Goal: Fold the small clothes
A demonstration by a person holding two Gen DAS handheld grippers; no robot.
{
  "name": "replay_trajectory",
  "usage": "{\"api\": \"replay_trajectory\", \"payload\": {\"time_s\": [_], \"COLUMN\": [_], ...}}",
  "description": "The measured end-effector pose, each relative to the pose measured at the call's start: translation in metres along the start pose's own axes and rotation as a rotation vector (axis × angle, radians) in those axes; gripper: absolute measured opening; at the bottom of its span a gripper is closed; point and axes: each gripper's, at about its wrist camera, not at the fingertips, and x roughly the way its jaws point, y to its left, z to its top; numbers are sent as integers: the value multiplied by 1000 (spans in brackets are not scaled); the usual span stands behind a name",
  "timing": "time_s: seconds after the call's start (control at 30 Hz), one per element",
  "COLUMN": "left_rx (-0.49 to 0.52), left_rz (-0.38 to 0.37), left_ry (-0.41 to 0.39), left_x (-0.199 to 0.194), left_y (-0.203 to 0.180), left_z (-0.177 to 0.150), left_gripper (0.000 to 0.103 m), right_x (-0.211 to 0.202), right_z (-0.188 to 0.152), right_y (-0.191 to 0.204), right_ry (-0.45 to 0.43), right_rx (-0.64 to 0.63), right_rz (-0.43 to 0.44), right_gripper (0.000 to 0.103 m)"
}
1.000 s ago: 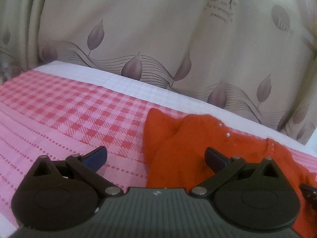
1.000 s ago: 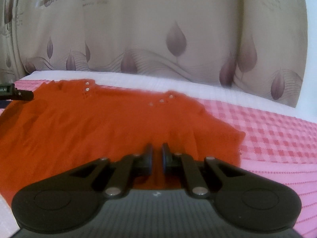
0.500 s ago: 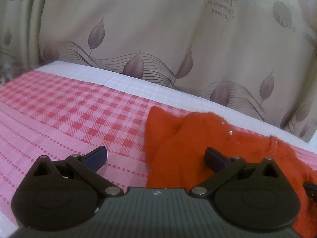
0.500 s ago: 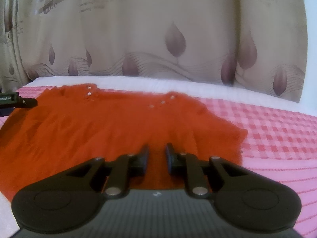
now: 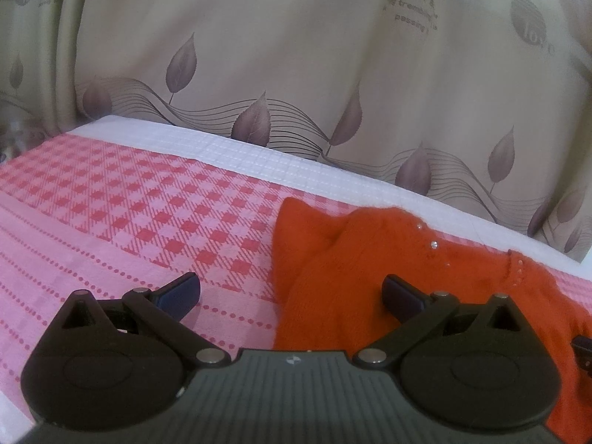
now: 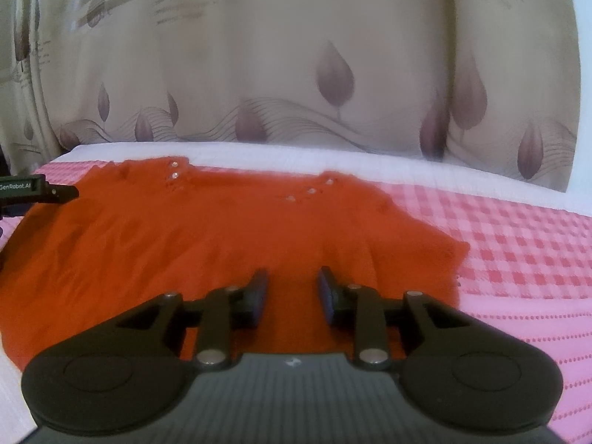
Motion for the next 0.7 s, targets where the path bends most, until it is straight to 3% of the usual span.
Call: {"api": "replay_trajectory", "payload": {"time_s": [0.07, 0.13, 0.17, 0.7], "left_rx": [0, 0, 0, 6], "left_rz": [0, 0, 0, 6], "left_ry": [1, 2, 3, 17], "left_x": [0, 0, 0, 2], "left_y": [0, 0, 0, -1], "left_z": [0, 0, 0, 0], "left_gripper": [103, 103, 103, 103], "right_x": [0, -1, -1, -3], "right_z": [0, 0, 0, -1], "right_y": [1, 5, 8, 9], "right_ry": [0, -4, -6, -23], "right_rx": [-9, -25, -41, -41], "right_rz": [6, -1, 2, -35], "right_gripper": [55, 93, 97, 103]}}
